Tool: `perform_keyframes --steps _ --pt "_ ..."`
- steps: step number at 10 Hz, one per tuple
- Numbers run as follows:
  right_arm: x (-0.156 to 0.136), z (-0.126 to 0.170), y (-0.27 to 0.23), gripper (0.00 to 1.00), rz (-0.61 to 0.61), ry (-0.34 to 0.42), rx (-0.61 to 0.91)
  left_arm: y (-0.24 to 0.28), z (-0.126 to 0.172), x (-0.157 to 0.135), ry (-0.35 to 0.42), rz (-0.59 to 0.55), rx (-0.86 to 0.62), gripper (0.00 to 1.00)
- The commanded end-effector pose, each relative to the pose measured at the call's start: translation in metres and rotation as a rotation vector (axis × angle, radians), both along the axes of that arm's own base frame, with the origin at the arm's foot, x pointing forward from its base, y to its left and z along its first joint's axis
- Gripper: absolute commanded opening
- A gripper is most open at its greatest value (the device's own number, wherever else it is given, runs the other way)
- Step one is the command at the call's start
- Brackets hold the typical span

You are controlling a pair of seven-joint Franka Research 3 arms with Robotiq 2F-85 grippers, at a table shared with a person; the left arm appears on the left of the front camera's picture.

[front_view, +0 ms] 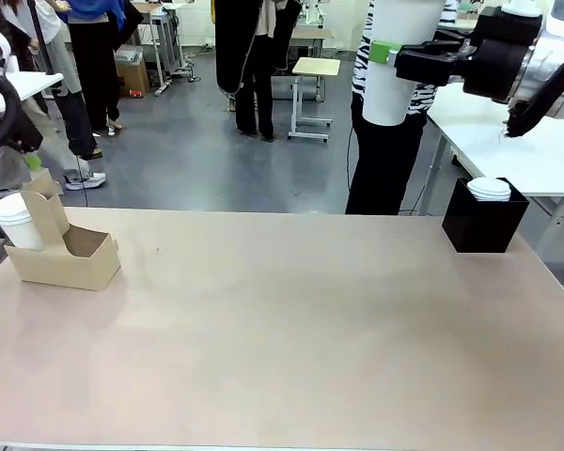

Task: Pour a drink into a cup and package it in a carrier.
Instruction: Position the Cup Carrier in the center of the table.

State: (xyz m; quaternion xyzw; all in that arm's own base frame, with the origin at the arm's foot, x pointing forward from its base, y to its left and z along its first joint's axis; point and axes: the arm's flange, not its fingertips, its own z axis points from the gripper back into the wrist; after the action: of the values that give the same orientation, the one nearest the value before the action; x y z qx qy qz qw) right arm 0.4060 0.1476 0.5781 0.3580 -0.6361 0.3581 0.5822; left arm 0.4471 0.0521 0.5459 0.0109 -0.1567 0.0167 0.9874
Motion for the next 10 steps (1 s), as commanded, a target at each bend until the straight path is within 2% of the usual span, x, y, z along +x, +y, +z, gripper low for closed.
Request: perform_keyframes --steps 1,4,5,10 --pt "0.002 0.001 0.002 0.8 -0.004 -0.025 0.016 -0.005 -0.017 0.005 -0.017 0.005 0.003 1.0" --pt "0.002 0.001 0.002 0.8 -0.004 -0.025 0.016 0.001 -0.013 0.003 0.005 0.001 -0.001 1.0" --pt "0.002 0.001 0.002 0.8 -0.004 -0.025 0.016 -0.002 -0.023 0.008 0.005 -0.005 -0.001 1.0" --pt "0.002 0.001 0.002 0.8 -0.004 -0.025 0.016 -0.006 -0.034 0.038 0.039 -0.004 0.009 1.0"
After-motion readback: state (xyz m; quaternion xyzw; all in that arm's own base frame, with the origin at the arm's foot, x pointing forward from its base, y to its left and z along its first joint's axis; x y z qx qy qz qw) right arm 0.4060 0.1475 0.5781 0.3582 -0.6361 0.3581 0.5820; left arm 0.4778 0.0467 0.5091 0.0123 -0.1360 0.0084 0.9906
